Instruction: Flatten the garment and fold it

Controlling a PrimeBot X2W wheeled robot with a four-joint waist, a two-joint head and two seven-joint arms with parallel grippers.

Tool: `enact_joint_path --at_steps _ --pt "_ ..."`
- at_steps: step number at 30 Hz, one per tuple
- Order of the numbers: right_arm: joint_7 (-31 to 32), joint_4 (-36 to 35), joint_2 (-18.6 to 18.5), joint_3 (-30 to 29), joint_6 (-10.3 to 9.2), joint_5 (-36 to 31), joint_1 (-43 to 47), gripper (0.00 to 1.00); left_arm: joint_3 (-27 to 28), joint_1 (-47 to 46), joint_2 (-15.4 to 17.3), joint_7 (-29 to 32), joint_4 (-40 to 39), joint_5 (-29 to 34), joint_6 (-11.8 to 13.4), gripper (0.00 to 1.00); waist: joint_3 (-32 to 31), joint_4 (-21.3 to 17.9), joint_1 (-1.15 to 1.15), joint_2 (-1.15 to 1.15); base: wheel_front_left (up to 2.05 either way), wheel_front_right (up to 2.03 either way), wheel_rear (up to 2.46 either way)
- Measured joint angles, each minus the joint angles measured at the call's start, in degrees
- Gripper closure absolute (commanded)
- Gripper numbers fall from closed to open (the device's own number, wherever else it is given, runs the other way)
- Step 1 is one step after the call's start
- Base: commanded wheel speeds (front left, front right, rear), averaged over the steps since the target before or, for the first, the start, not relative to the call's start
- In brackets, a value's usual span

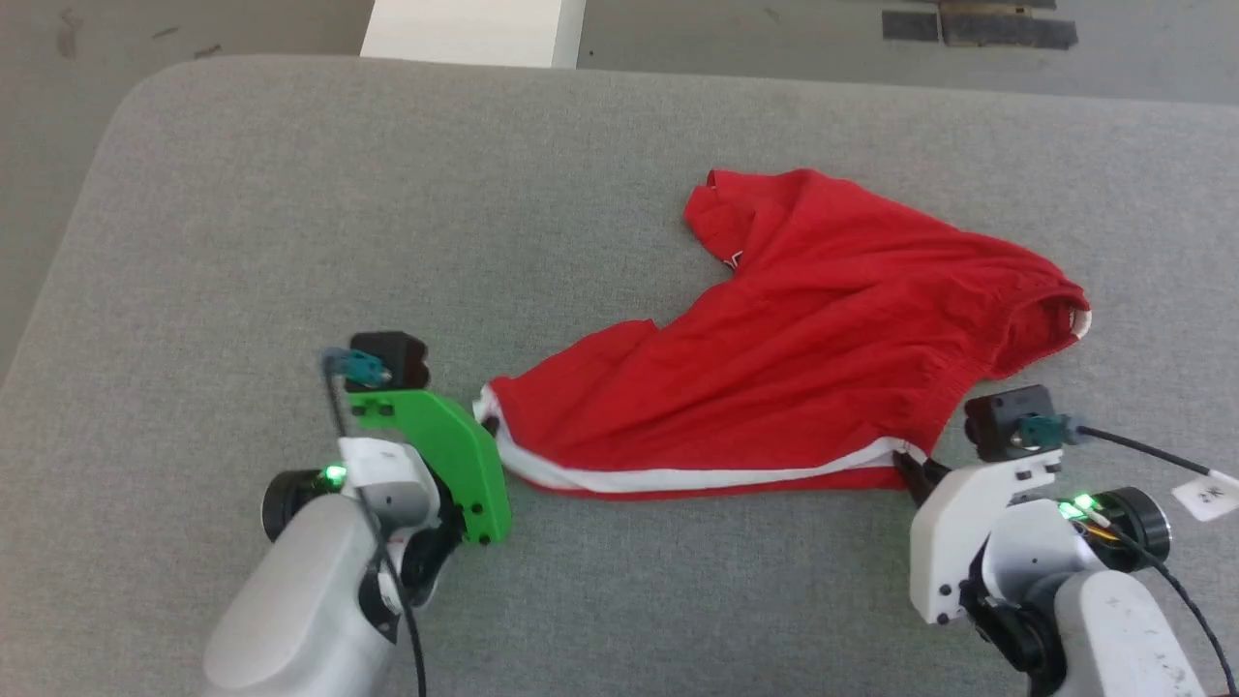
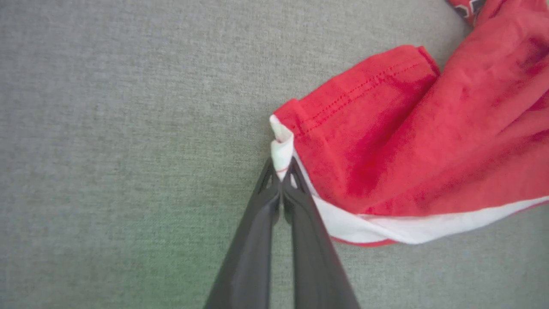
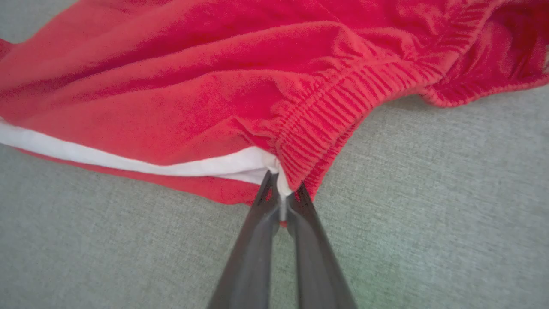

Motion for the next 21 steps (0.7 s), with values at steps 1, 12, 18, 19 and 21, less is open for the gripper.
enact_joint_path --at_steps 1,12,18,19,21 --pt "-0.25 -0.35 -0.01 -0.32 0.0 0.65 0.13 1.0 0.94 0.2 -0.3 -0.9 -0.77 -0.68 -0.07 1.0 -0.33 -0.01 0.0 0.0 0.0 0.0 0.0" --pt "4.06 -9.83 -1.1 -5.03 -0.01 18.22 -5.2 1.0 7.45 -7.0 -1.67 -3.71 -9.33 -6.76 -2.53 1.0 -5.94 -0.41 0.0 0.0 0.0 0.0 0.0" --pt "10.72 -14.06 -3.63 -7.21 -0.01 25.19 -15.56 1.0 9.4 -16.67 -2.03 -3.66 -9.4 -6.66 -2.25 1.0 -9.51 -1.28 0.0 0.0 0.0 0.0 0.0" --pt "11.77 -14.45 -3.86 -7.31 -0.01 25.88 -16.96 1.0 9.36 -17.9 -1.92 -3.63 -9.31 -6.36 -2.25 1.0 -9.85 -1.46 0.0 0.0 0.0 0.0 0.0" --pt "13.67 -14.86 -3.92 -8.22 -0.01 27.52 -20.48 1.0 9.88 -21.06 -1.85 -3.57 -8.88 -6.08 -2.0 1.0 -10.4 -2.07 0.0 0.0 0.0 0.0 0.0"
